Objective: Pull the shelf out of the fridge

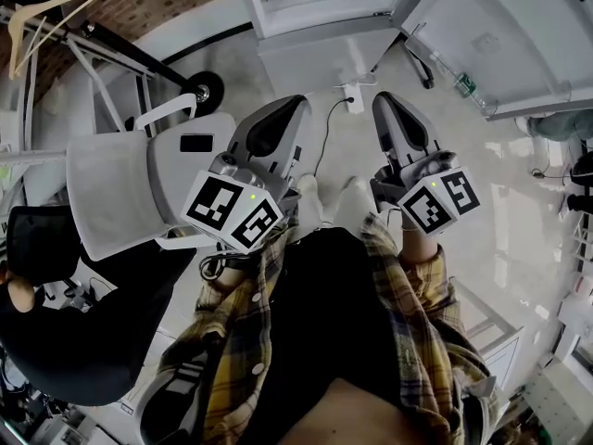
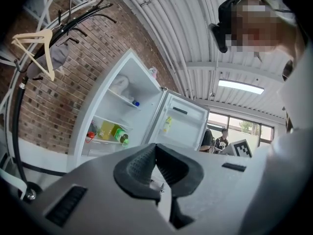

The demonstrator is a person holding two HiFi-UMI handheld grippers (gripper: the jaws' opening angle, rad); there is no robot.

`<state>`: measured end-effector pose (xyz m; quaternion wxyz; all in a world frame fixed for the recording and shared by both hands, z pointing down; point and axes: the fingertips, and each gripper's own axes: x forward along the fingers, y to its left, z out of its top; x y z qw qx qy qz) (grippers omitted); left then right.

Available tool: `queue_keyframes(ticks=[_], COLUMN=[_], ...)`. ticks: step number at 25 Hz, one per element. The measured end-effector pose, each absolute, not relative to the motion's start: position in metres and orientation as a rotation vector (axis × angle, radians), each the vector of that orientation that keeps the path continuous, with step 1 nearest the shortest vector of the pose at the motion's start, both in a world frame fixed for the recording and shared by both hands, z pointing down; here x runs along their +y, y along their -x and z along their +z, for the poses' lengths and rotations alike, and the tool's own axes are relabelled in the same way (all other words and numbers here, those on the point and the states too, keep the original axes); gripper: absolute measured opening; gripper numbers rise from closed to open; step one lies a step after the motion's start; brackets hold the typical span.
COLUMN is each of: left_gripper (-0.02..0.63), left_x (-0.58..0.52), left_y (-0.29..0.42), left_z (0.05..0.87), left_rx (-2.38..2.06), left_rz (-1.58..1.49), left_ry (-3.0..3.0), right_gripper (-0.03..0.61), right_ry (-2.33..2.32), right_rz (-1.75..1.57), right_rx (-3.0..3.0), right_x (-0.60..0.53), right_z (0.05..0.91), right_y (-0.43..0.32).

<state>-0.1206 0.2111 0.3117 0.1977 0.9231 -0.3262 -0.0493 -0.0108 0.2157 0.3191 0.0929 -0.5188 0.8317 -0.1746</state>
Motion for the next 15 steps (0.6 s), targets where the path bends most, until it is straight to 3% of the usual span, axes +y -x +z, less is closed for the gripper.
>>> queue_keyframes(ticks=[15], left_gripper=[0.005], left_x=[0.116], left_y=[0.061], left_z=[0.317], left_rx=[-1.058], left_rz=[-0.157], left_ry=[-2.526], right_gripper=[0.020], right_ry=[1.402], right_rz=[-0.588], right_rx=[2.546], right_x=[0.103], right_z=[0.330], right_y=[-0.050])
